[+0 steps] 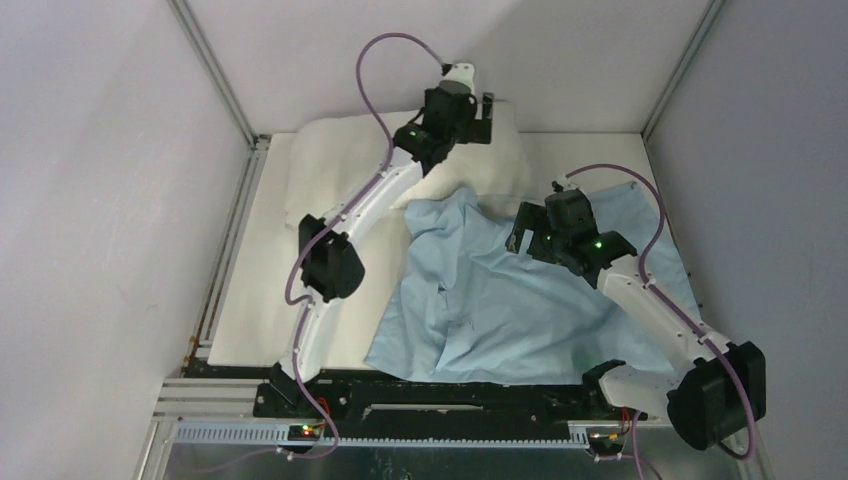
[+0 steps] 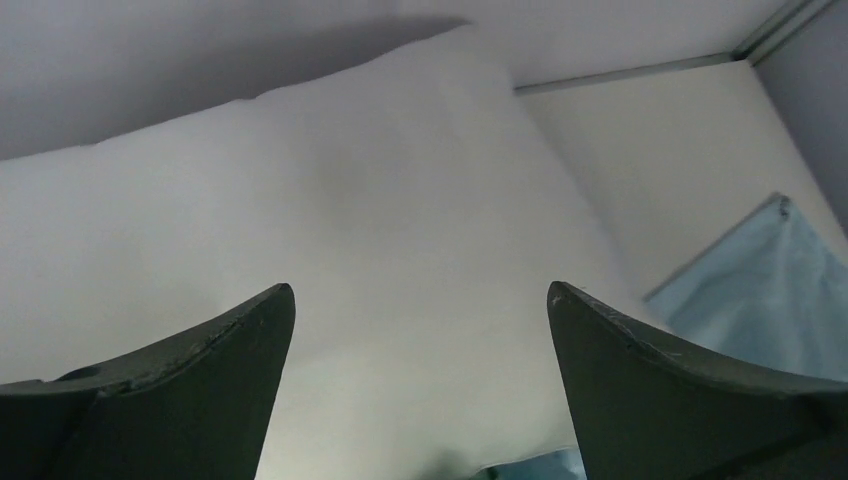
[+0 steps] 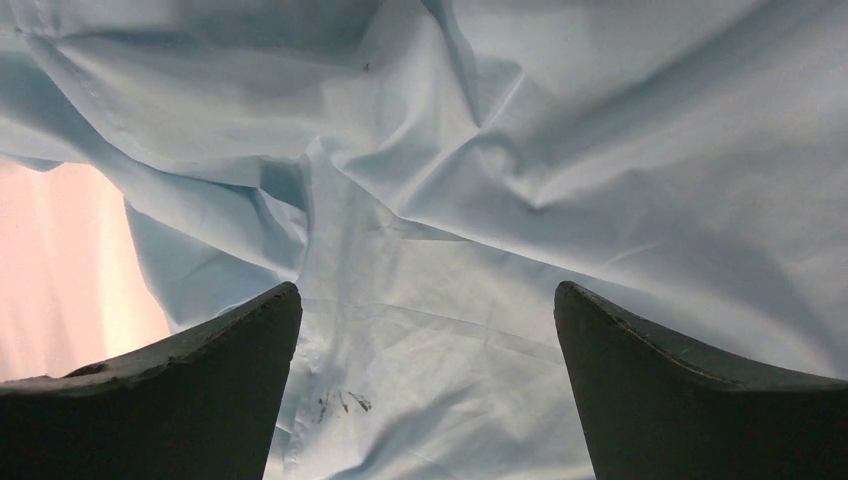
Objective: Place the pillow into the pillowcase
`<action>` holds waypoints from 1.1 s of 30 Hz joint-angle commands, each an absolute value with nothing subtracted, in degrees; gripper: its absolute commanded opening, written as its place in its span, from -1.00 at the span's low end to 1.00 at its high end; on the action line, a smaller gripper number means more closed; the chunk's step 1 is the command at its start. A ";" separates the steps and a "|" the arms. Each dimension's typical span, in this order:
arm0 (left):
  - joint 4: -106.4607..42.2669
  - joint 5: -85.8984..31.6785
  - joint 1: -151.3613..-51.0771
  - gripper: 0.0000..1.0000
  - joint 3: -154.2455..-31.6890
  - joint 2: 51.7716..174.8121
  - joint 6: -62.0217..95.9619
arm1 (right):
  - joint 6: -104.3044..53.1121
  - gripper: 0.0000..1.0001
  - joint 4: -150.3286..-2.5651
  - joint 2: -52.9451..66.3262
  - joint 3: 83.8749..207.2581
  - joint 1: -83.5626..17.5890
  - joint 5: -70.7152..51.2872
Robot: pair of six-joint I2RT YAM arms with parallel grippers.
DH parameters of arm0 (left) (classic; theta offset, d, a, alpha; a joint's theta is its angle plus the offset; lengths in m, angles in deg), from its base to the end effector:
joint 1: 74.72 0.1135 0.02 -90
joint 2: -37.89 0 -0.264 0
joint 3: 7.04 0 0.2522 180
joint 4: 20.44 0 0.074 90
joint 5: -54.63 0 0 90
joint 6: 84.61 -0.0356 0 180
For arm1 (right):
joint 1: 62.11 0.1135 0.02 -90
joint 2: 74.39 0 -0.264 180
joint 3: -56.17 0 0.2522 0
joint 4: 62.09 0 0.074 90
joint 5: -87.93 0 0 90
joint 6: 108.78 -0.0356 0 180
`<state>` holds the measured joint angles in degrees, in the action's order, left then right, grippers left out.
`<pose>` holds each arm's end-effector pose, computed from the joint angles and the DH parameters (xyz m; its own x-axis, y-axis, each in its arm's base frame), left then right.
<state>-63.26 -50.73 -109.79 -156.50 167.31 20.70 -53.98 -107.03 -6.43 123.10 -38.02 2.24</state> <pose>0.4347 -0.2936 0.3619 -0.3992 -0.0309 -0.9164 0.2579 0.9553 -0.1445 0.2286 0.0993 0.2749 -0.7435 0.2972 -0.5991 0.0847 0.9305 0.3565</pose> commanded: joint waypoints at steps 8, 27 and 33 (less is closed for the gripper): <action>-64.97 -55.07 -108.21 0.99 -165.46 182.67 21.46 | -53.25 0.99 -105.95 -7.41 123.11 -37.62 2.88; -66.52 -47.69 -93.83 -1.00 -148.30 154.41 30.91 | -52.28 0.99 -101.00 2.04 127.50 -33.35 -0.12; -62.35 -47.09 -89.86 -1.00 -135.77 140.19 31.88 | -50.89 0.99 -99.41 8.49 133.30 -31.34 -0.01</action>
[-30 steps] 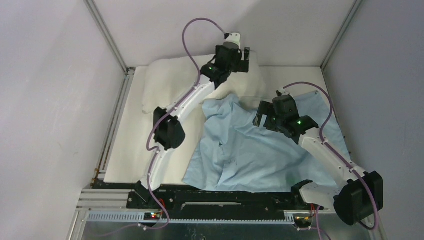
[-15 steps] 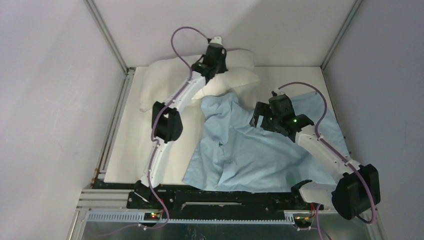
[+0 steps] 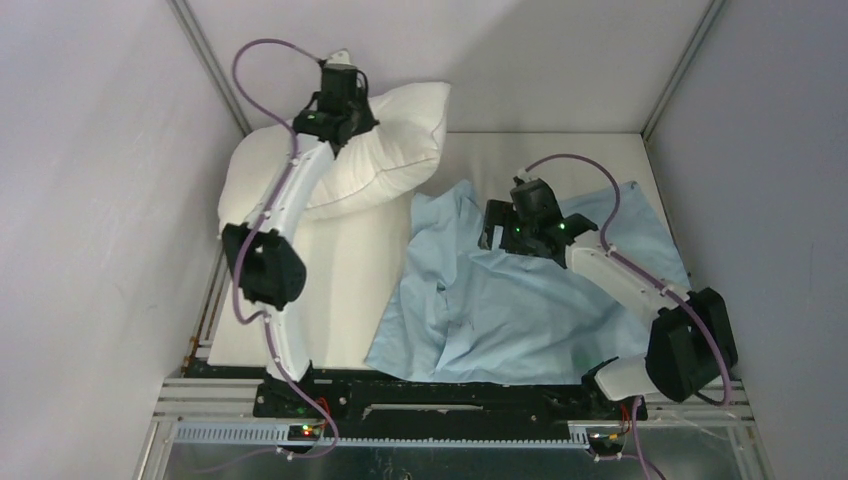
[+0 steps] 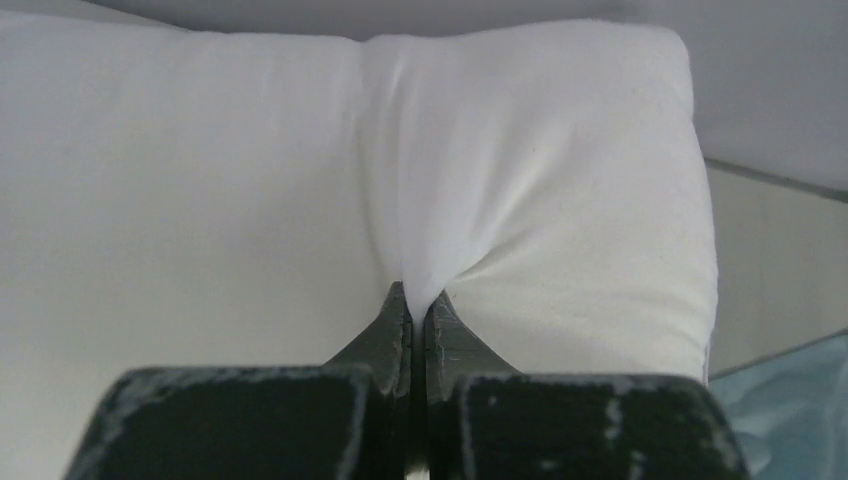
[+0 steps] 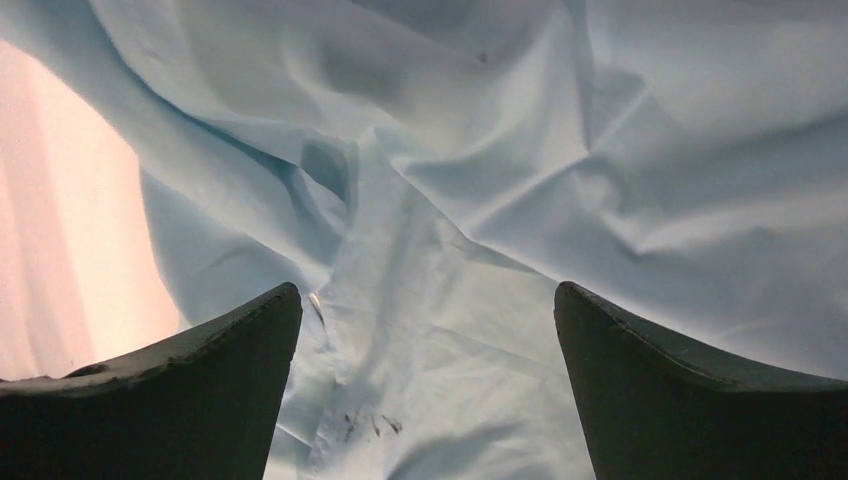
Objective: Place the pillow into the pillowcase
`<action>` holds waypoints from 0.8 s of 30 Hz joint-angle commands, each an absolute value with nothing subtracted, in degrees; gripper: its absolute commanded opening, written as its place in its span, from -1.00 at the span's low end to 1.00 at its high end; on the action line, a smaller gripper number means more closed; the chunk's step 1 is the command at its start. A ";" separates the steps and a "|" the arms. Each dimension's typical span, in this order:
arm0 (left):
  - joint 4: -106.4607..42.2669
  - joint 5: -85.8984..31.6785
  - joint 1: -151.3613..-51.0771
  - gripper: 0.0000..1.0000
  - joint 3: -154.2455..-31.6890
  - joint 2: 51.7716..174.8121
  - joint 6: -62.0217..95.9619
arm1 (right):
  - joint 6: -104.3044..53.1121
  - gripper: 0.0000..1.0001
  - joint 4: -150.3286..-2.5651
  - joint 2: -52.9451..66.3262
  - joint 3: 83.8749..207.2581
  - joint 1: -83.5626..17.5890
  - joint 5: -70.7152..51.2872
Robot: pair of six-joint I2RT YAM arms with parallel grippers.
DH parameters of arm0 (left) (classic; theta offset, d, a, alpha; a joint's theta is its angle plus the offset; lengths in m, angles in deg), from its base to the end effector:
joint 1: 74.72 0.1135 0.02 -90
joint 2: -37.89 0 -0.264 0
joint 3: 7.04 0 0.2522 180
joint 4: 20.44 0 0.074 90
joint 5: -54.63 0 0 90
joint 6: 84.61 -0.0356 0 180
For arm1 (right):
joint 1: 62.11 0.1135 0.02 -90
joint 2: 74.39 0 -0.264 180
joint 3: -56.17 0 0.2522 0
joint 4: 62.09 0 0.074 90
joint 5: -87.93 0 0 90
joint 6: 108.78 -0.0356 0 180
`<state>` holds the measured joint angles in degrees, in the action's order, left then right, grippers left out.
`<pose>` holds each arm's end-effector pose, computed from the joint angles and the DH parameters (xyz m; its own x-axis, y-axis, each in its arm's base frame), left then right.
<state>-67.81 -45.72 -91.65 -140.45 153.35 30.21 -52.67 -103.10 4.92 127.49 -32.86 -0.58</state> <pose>0.4499 -0.1303 0.3760 -0.4839 -0.2843 -0.8276 -0.0731 0.9556 -0.2855 0.2558 0.1422 0.2552 -0.8107 0.1849 -0.5555 -0.0259 0.9366 0.3495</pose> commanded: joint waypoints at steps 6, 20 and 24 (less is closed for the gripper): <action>-60.32 -47.42 -88.22 -1.00 -124.35 126.93 32.89 | -47.73 0.99 -99.00 20.15 144.45 -31.01 3.57; -55.90 -38.67 -88.57 -1.00 -99.86 102.82 41.17 | -44.88 0.70 -111.95 53.02 183.99 -34.60 2.64; -53.25 -37.01 -89.34 -1.00 -91.07 97.71 44.36 | -45.17 0.86 -112.68 44.79 180.32 -35.46 2.95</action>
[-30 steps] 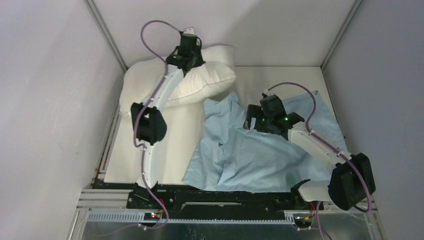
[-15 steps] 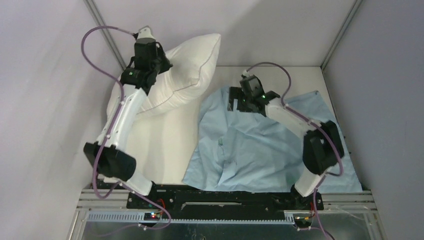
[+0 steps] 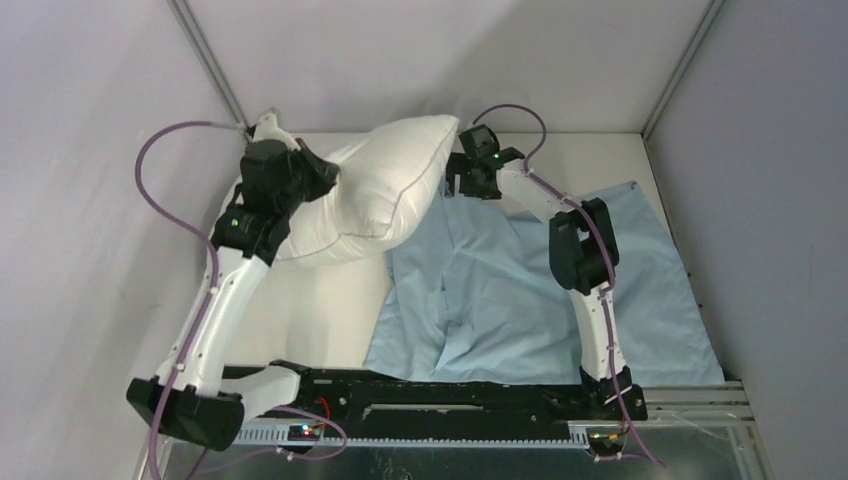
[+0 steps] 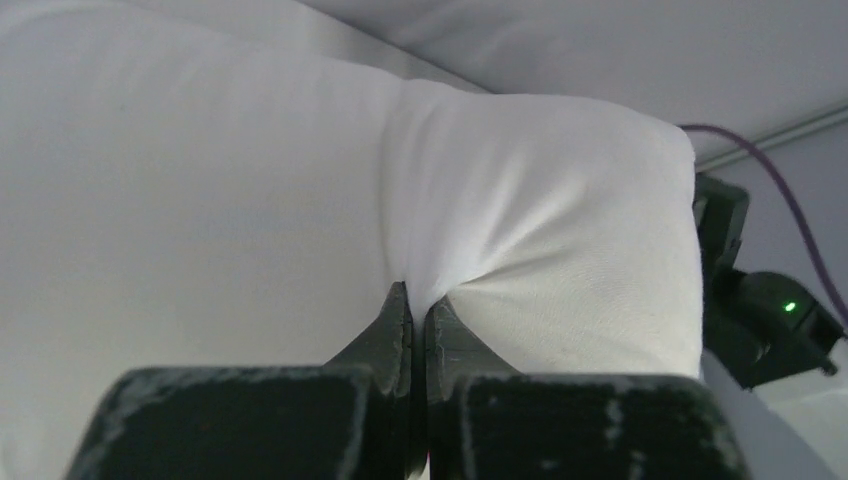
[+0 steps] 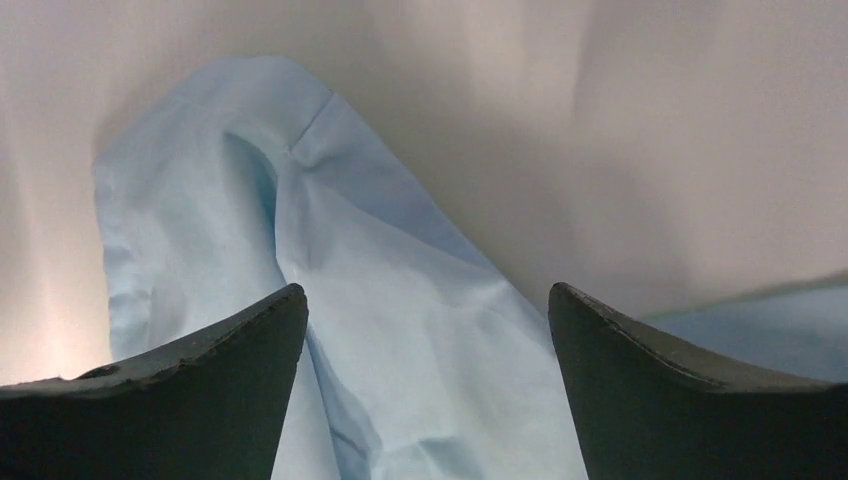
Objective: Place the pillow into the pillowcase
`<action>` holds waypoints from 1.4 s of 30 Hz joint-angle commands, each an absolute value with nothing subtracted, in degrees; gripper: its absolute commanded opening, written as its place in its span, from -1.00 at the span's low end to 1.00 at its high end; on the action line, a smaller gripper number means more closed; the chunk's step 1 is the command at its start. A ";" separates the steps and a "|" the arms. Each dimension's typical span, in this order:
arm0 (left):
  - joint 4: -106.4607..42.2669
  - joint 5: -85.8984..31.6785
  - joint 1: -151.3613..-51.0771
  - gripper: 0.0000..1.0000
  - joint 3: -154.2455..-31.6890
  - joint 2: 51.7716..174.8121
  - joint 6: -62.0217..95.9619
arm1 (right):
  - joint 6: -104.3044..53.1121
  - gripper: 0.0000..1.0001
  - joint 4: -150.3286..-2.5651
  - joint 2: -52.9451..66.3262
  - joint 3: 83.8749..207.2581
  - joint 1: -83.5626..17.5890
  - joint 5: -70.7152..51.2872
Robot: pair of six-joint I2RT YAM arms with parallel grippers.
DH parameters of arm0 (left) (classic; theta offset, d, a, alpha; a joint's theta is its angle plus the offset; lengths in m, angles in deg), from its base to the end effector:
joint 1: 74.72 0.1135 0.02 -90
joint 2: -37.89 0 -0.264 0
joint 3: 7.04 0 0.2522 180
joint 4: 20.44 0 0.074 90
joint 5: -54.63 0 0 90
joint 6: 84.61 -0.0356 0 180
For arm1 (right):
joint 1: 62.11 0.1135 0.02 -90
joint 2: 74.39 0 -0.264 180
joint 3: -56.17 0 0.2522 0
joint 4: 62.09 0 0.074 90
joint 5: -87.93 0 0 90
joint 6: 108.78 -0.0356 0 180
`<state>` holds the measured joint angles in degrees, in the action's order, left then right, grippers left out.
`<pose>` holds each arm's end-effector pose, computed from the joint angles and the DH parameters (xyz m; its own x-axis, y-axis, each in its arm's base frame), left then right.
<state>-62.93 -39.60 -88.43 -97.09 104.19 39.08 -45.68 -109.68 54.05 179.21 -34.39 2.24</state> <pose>0.2420 -0.0563 0.4216 -0.3532 -0.4833 -0.8011 -0.0329 0.8622 -0.5056 0.4449 0.2307 0.2091 -0.8221 0.0777 -0.5640 -0.0581 0.9740 0.2188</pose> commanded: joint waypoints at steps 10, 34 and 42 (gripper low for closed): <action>-49.48 -39.39 -89.52 -1.00 -79.71 88.12 49.22 | -51.14 0.32 -109.34 16.71 147.85 -32.17 2.34; -49.00 -45.49 -89.31 -1.00 -82.45 85.41 52.06 | -55.90 -0.08 -93.55 28.21 132.92 -10.65 6.70; -49.34 -44.99 -89.31 -1.00 -82.71 85.99 51.72 | -57.02 -0.05 -89.58 24.96 128.30 -10.32 7.94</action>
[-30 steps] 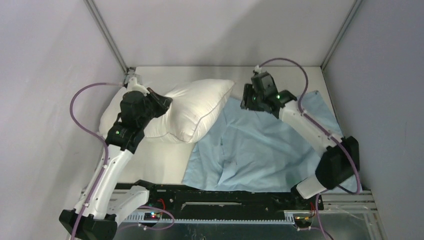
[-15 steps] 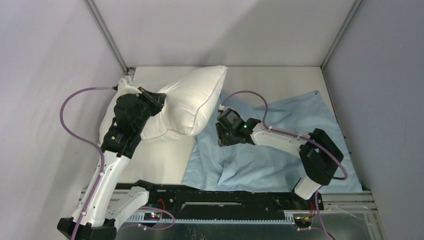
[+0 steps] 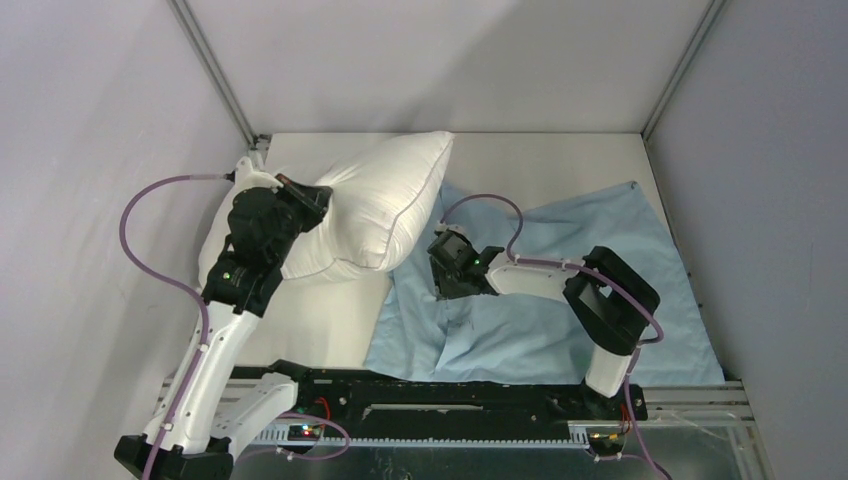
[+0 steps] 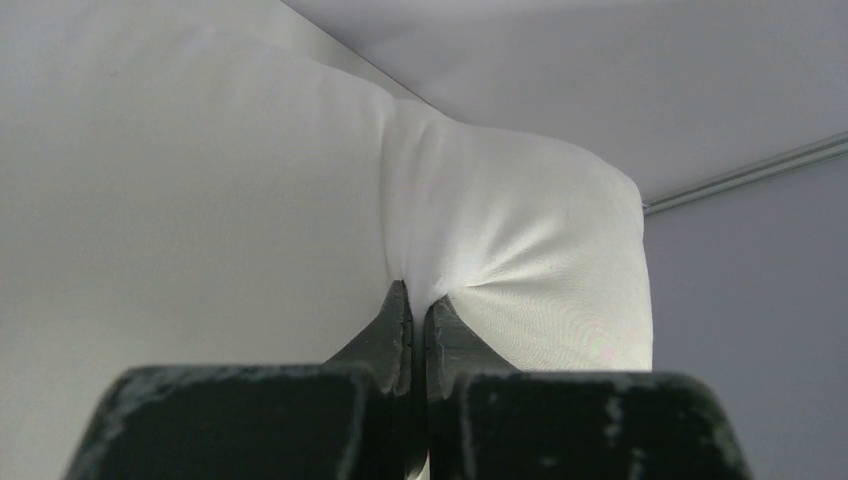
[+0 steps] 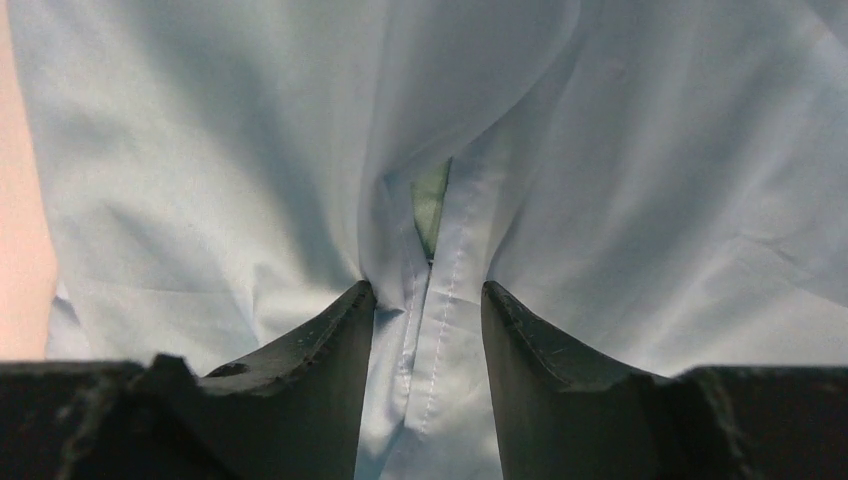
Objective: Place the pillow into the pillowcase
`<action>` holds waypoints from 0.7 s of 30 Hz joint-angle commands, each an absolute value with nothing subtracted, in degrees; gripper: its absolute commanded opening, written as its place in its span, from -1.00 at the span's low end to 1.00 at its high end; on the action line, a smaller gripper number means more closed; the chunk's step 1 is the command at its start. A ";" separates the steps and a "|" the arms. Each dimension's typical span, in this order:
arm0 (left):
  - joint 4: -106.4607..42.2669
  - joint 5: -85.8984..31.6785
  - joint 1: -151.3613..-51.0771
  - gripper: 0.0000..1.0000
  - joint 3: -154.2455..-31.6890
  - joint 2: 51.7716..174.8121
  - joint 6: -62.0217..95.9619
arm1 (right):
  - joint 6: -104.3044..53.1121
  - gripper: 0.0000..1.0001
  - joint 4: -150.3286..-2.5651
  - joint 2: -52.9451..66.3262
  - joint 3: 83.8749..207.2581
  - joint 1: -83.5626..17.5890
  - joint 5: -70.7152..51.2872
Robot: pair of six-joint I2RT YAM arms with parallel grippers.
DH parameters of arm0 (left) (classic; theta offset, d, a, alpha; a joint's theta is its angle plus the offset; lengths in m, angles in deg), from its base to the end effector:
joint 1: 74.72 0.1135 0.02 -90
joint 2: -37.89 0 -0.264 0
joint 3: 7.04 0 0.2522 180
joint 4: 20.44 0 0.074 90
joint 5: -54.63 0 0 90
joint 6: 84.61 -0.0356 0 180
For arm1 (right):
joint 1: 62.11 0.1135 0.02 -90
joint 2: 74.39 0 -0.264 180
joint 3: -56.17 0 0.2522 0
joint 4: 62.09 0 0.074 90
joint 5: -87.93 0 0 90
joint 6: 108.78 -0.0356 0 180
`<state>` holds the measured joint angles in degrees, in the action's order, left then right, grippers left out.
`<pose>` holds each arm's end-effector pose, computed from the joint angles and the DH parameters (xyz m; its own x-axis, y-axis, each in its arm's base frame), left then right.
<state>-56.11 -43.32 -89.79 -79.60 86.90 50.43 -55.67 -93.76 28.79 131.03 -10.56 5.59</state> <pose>0.1798 -0.0433 0.3906 -0.2331 -0.6630 -0.7114 -0.0538 0.7392 -0.6713 0.2256 0.2765 0.1563 -0.8717 -0.1411 -0.4693 -0.2644 0.9417 0.2079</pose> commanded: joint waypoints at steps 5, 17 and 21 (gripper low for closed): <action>-49.33 -44.45 -89.31 -1.00 -82.52 86.46 51.88 | -56.70 0.00 -88.66 18.60 125.52 -10.32 8.41; -49.41 -43.68 -89.32 -1.00 -82.41 86.92 51.88 | -56.31 -0.08 -89.25 20.11 125.57 -12.19 9.63; -49.41 -43.21 -89.31 -1.00 -82.41 87.12 51.84 | -56.00 -0.12 -89.88 22.66 126.30 -12.45 10.81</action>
